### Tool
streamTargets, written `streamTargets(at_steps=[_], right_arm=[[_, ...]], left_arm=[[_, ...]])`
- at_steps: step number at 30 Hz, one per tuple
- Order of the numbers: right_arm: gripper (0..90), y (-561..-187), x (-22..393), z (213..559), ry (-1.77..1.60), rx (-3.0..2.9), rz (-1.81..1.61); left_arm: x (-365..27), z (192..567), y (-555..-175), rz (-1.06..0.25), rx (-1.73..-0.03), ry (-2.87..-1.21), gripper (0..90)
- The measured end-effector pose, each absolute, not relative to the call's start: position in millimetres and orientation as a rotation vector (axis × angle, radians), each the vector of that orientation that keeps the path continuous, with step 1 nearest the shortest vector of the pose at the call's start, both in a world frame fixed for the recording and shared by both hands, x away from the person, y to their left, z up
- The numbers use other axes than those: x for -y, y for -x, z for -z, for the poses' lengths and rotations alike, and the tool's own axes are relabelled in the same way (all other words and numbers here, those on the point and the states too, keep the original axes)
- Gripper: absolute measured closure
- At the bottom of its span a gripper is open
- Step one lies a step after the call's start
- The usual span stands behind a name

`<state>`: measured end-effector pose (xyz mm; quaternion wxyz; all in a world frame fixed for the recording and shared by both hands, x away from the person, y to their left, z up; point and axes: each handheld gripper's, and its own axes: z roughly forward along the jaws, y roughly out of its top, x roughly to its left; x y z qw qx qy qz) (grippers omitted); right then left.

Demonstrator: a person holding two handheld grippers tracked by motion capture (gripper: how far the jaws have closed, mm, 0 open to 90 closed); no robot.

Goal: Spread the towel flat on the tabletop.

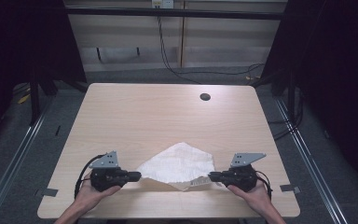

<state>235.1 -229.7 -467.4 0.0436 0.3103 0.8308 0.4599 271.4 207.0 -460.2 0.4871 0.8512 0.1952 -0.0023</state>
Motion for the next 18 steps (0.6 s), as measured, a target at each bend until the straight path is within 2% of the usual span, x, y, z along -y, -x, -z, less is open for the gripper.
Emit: streamTargets(at_steps=[8, 18], right_arm=[[86.9, -242, 239, 439, -0.936, -2.439, -1.483], [86.8, -256, 243, 405, -0.897, -2.36, -1.537]], left_arm=[[-217, 435, -277, -0.031, -0.491, -1.967, 87.2], [-215, 404, -284, -0.092, -0.486, -1.941, 87.1]])
